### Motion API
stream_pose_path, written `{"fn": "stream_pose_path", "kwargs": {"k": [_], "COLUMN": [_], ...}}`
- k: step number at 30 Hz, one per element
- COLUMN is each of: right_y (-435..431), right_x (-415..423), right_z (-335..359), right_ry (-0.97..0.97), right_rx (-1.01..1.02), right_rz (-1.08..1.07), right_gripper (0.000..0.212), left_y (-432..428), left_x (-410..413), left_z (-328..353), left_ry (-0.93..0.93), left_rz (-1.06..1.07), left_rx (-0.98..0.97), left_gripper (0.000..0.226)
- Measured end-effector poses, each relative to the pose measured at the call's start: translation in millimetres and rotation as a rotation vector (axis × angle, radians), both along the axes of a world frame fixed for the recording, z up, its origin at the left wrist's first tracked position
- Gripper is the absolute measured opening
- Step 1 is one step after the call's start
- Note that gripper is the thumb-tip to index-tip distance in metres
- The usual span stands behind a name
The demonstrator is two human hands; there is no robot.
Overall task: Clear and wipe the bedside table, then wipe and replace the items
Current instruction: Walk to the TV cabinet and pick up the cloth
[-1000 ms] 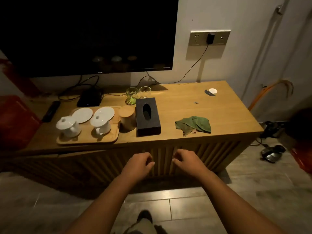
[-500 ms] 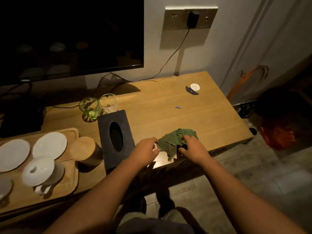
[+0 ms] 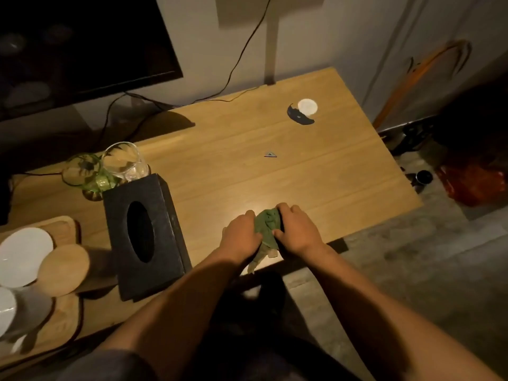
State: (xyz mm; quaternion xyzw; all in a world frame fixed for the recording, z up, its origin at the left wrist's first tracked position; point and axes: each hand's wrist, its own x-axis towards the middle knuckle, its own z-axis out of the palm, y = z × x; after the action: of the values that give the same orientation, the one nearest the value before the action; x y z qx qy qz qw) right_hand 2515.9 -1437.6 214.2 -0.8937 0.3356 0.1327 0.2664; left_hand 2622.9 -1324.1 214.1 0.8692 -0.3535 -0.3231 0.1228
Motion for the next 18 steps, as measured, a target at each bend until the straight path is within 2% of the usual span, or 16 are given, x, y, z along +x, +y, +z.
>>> {"fn": "stream_pose_path", "kwargs": {"k": [2, 4, 9, 14, 18], "right_y": [7, 14, 54, 149, 255], "right_x": [-13, -29, -113, -272, -400], "right_z": [3, 10, 40, 85, 110], "right_ry": [0.027, 0.037, -0.051, -0.188, -0.283], "right_rx": [0.106, 0.166, 0.275, 0.182, 0.068], "right_rz": [-0.015, -0.030, -0.353, -0.852, -1.254], "right_gripper": [0.038, 0.034, 0.032, 0.035, 0.036], "left_y": [2, 6, 13, 21, 65], "left_x": [-3, -6, -47, -189, -338], "left_z": [6, 14, 46, 89, 119], "left_ry": [0.064, 0.124, 0.171, 0.203, 0.260], "left_rz": [-0.112, -0.226, -0.549, -1.016, -1.296], "left_rx": [0.038, 0.064, 0.016, -0.110, -0.168], "left_gripper": [0.014, 0.021, 0.018, 0.026, 0.015]}}
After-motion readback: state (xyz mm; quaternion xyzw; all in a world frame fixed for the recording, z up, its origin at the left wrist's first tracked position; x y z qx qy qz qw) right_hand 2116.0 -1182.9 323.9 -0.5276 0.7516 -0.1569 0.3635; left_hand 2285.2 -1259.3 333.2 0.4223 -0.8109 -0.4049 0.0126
